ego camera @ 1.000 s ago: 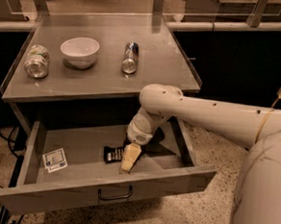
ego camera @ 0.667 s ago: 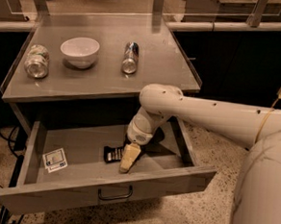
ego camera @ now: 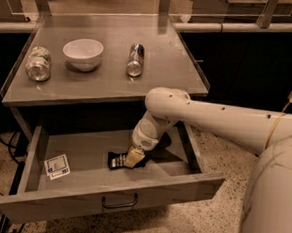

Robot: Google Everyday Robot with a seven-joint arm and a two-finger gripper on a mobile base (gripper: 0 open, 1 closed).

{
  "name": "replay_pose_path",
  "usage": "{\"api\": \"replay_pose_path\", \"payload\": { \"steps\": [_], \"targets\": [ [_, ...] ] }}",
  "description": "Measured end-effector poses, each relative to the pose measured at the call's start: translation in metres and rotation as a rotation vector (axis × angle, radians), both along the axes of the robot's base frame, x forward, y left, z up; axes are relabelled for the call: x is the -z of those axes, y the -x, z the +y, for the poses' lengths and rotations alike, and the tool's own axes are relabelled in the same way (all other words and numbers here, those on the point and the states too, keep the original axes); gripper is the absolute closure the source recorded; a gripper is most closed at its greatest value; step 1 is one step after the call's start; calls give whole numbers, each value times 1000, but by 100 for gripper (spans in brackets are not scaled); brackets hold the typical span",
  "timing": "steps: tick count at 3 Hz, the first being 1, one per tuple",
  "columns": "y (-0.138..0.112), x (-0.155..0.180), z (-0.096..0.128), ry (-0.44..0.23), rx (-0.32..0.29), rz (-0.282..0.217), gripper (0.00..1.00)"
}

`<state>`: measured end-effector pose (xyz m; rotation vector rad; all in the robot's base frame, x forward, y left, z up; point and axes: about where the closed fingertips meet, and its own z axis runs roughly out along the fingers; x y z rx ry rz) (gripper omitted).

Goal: Pick rxbar chocolate from top drawer and place on counter

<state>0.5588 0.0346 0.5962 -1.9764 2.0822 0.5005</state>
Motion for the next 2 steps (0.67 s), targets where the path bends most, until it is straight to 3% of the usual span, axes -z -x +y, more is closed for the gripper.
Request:
{"api": "replay_pose_path", "payload": {
  "steps": [1,2],
  "targets": [
    [0,0,0,0,0,0,86],
    [3,-4,0,-3,2,5,100]
  ]
}}
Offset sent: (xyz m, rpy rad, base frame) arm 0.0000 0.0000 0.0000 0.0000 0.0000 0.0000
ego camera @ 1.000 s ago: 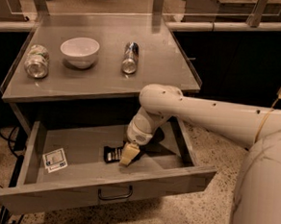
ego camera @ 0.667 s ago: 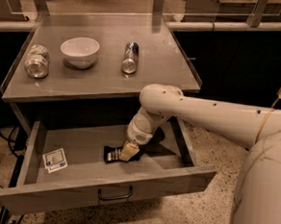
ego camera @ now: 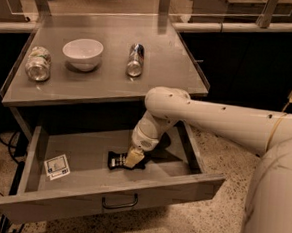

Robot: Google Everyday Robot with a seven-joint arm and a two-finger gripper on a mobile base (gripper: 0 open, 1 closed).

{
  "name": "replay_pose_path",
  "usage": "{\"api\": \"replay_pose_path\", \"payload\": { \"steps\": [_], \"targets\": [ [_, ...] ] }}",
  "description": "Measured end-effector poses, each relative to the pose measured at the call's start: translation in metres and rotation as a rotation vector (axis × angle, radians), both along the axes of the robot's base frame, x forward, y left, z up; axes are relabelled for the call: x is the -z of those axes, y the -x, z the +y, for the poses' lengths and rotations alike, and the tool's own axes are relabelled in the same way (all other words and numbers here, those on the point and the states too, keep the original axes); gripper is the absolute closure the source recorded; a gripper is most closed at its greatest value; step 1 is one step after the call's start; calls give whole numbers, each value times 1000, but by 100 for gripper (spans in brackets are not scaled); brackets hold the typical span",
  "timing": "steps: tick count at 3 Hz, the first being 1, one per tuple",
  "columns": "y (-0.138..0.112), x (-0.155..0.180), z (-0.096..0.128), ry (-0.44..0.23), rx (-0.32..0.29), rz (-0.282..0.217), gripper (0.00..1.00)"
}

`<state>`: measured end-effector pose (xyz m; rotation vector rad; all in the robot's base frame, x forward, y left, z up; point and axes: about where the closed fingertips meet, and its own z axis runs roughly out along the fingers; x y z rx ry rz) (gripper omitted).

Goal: Pick rxbar chocolate from top drawer and place on counter

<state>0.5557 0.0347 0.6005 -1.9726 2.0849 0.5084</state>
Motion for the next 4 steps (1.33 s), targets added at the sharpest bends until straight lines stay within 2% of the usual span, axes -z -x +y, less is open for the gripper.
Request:
{"api": "replay_pose_path", "payload": {
  "steps": [1,2,3,4],
  "targets": [
    [8,-11,0,-8,6,11,100],
    [14,-37,-6,15,28,17,100],
    [17,-75,-18,42,45,1,100],
    [25,-115,-40,84,79,-21,100]
  ]
}}
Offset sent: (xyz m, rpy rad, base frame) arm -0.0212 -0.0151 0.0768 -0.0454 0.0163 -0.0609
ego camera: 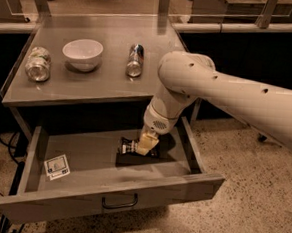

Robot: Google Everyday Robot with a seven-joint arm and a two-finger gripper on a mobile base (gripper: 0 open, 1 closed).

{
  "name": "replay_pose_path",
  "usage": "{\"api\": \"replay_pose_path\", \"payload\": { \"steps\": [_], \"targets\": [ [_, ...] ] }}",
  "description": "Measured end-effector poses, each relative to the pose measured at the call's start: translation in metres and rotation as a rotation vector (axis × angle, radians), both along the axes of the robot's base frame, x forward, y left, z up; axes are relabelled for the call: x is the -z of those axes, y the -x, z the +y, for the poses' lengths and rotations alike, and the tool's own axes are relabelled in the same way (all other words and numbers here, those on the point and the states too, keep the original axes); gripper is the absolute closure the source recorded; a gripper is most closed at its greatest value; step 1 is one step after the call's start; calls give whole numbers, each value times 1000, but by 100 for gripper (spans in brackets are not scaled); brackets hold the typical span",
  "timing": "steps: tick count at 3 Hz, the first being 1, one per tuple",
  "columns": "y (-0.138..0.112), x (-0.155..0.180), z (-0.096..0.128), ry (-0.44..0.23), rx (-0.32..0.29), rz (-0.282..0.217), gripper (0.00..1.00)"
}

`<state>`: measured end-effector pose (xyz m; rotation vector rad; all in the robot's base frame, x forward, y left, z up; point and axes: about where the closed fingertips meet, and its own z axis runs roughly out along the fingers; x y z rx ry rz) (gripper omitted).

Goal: Pick rxbar chocolate from top drawer and place on counter

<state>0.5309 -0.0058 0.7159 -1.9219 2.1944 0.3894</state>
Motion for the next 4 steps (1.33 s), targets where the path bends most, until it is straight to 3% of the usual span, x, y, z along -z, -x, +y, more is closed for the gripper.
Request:
{"api": "replay_pose_path", "payload": {
  "steps": [2,4],
  "targets": [
    [-6,-10,-7,-1,34,-3,100],
    [-32,-71,-54,67,157,-54,100]
  ]
}}
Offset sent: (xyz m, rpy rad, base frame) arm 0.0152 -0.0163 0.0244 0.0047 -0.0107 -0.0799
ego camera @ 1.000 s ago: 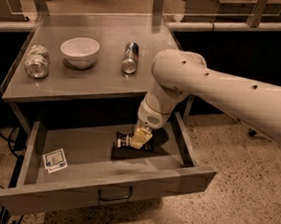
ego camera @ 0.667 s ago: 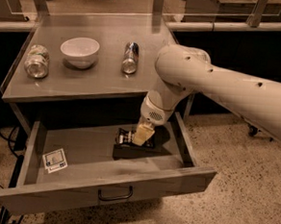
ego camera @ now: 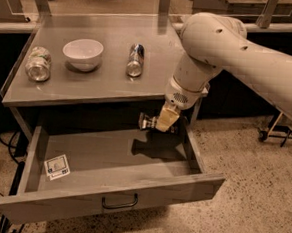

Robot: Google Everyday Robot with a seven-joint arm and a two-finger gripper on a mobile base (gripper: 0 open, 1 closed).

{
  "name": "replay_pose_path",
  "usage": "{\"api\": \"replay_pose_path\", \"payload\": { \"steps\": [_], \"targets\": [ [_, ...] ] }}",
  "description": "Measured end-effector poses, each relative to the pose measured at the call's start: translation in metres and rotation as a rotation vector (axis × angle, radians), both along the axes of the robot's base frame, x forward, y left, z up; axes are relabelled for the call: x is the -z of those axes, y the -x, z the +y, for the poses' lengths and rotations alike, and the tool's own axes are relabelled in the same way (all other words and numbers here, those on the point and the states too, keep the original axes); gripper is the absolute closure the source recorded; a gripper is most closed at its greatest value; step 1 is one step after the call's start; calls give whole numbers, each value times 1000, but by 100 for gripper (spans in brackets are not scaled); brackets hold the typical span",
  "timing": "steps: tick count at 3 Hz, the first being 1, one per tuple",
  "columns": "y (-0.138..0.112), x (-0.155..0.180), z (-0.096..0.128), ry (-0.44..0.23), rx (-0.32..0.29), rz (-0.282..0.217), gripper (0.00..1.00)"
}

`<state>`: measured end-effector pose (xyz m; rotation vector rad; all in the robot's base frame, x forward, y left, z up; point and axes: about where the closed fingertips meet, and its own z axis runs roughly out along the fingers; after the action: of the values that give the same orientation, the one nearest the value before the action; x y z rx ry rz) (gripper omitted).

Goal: Pick rxbar chocolate from top drawer and place on counter

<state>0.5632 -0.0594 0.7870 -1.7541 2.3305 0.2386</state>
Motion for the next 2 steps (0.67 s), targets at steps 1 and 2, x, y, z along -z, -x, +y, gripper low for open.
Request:
{"api": "replay_pose_path", "payload": {
  "steps": [1,2],
  "targets": [
    [0,0,0,0,0,0,100],
    [-1,-6,-1,-10,9,-10,100]
  ]
}}
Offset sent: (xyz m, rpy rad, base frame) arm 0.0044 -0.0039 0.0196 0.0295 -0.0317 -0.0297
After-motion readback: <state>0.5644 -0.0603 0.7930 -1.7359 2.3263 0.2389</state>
